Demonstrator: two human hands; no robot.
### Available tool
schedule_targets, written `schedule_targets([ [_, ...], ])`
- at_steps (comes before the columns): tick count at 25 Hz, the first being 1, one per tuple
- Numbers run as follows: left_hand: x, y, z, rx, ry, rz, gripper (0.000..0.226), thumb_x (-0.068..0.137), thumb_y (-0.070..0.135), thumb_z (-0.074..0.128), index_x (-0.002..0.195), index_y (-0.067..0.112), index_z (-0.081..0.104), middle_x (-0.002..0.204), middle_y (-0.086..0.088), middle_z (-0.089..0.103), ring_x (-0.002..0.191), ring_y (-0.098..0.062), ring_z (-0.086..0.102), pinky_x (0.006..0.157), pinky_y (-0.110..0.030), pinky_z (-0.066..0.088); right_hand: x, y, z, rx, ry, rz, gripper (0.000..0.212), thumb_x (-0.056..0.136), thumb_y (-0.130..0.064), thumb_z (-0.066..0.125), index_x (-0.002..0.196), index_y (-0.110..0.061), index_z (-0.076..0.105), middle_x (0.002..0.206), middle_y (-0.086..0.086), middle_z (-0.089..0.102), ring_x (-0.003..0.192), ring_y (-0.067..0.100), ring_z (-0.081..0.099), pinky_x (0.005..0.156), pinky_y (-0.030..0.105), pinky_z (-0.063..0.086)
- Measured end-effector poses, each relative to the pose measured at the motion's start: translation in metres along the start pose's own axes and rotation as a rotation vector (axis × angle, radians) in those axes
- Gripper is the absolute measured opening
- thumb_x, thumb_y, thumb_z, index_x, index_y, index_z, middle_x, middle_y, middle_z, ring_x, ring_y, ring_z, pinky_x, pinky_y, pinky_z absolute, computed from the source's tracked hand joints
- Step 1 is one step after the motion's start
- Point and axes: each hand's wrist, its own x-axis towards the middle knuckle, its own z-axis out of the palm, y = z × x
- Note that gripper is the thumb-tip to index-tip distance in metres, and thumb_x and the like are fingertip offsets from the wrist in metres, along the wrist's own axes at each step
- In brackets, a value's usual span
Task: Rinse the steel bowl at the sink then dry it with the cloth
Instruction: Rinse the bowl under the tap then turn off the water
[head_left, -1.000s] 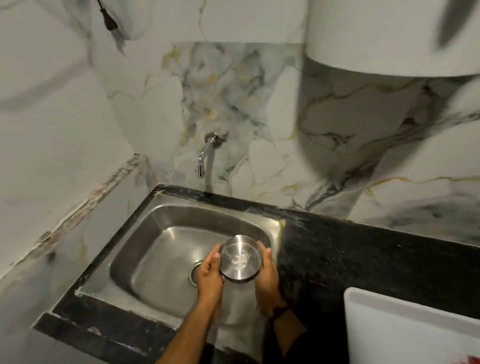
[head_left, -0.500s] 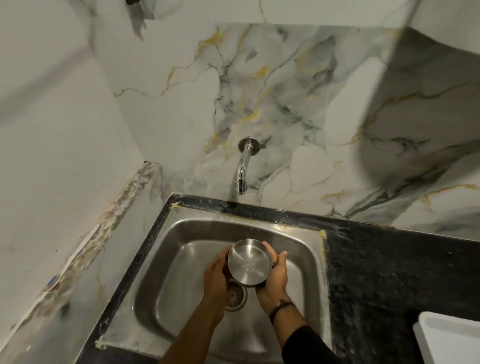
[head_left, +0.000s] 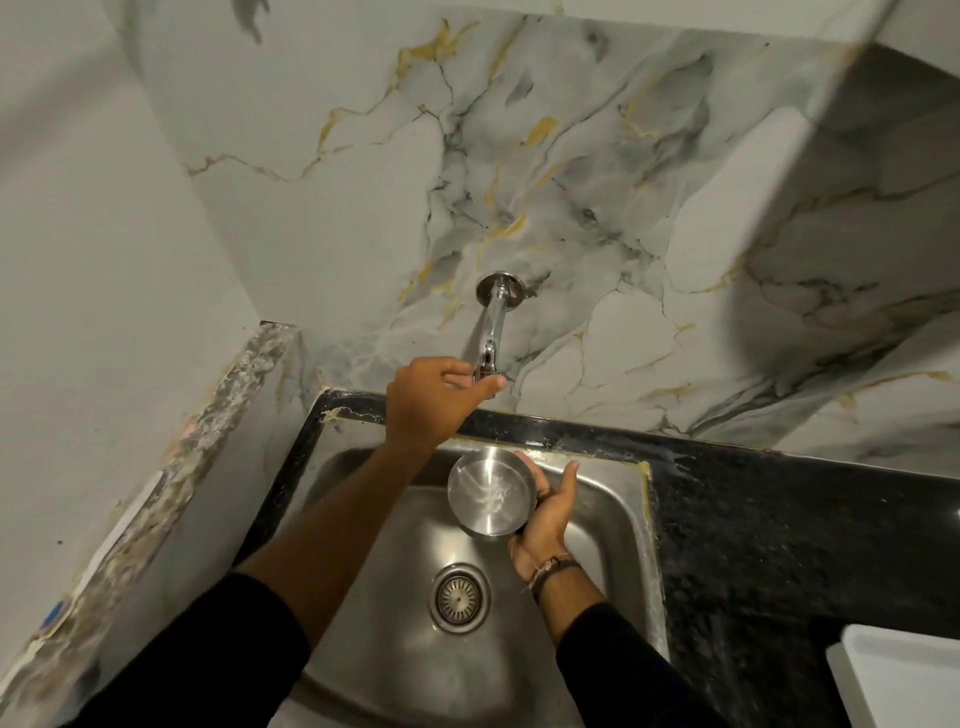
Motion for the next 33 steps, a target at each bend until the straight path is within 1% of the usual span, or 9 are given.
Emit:
schedule_targets([
  [3,0.018,0.016,0.007,0.245,0.074,-0.009,0.056,0.062,0.078,0.085,0.066,0.022,0.080,0.059,0.007,0.074,0.063,-0.013,0.073,0.066,-0.031,0.058,0.007,-0.005,0.016,-0.054,0.009,-0.001,0.076,0.098,-0.079,0.037,0.110,-0.019,0.083,0.112,0.013,0.084,0.100,0.030,0.080,0.087,0.044,0.063],
  [7,0.024,0.024,0.011,0.289,0.084,-0.067,0.049,0.060,0.065,0.090,0.059,0.018,0.074,0.054,0.005,0.067,0.060,-0.013,0.065,0.055,-0.026,0.040,0.016,-0.007,0.024,-0.091,-0.023,0.013,0.048,0.101,-0.061,0.051,0.101,-0.025,0.084,0.104,0.009,0.085,0.080,0.023,0.084,0.067,0.037,0.067],
  [11,0.024,0.028,0.012,0.238,0.061,-0.123,0.043,0.055,0.054,0.092,0.056,0.017,0.071,0.052,0.007,0.064,0.057,-0.009,0.063,0.050,-0.022,0.035,0.024,-0.002,0.021,-0.127,0.000,0.006,0.035,0.100,-0.049,0.058,0.093,-0.028,0.086,0.101,0.004,0.085,0.078,0.021,0.084,0.066,0.035,0.067],
  [16,0.021,0.026,0.008,0.234,0.051,-0.105,0.052,0.056,0.067,0.095,0.061,0.021,0.071,0.058,0.008,0.068,0.060,-0.012,0.068,0.057,-0.026,0.049,0.023,0.000,0.025,-0.099,0.005,0.015,0.060,0.103,-0.060,0.045,0.120,-0.016,0.081,0.122,0.016,0.081,0.111,0.036,0.076,0.096,0.050,0.062],
  [19,0.020,0.032,0.011,0.237,0.065,-0.127,0.051,0.060,0.063,0.095,0.069,0.017,0.075,0.066,0.002,0.073,0.068,-0.019,0.073,0.067,-0.035,0.060,0.025,0.001,0.026,-0.051,0.016,0.026,0.068,0.106,-0.065,0.032,0.107,-0.020,0.083,0.112,0.012,0.084,0.102,0.032,0.076,0.082,0.042,0.062],
  [22,0.024,0.035,0.015,0.248,0.036,-0.133,0.045,0.064,0.055,0.094,0.073,0.014,0.074,0.066,0.002,0.070,0.068,-0.019,0.071,0.059,-0.031,0.052,0.028,0.002,0.026,-0.024,0.006,0.052,0.072,0.107,-0.066,0.026,0.107,-0.020,0.082,0.102,0.009,0.086,0.107,0.033,0.074,0.082,0.041,0.060],
  [26,0.030,0.028,0.014,0.227,-0.047,-0.090,0.036,0.070,0.047,0.092,0.071,0.014,0.076,0.061,0.004,0.068,0.059,-0.014,0.066,0.055,-0.028,0.046,0.029,-0.002,0.029,-0.006,-0.002,0.067,0.078,0.104,-0.071,0.027,0.112,-0.016,0.081,0.125,0.018,0.079,0.107,0.035,0.074,0.089,0.044,0.061],
  [30,0.038,0.017,0.002,0.112,-0.224,-0.030,0.022,0.076,0.036,0.092,0.084,0.016,0.088,0.071,0.000,0.082,0.069,-0.018,0.079,0.075,-0.038,0.065,0.032,-0.003,0.029,0.023,-0.016,0.063,0.091,0.097,-0.083,0.025,0.107,-0.015,0.084,0.128,0.021,0.077,0.116,0.040,0.072,0.102,0.053,0.057],
  [33,0.046,0.012,-0.007,0.039,-0.327,-0.047,0.030,0.076,0.034,0.096,0.092,0.009,0.089,0.086,-0.011,0.086,0.086,-0.032,0.084,0.091,-0.053,0.067,0.031,-0.002,0.027,0.021,-0.036,0.075,0.102,0.091,-0.092,0.019,0.107,-0.015,0.084,0.124,0.021,0.079,0.108,0.038,0.074,0.090,0.048,0.062],
])
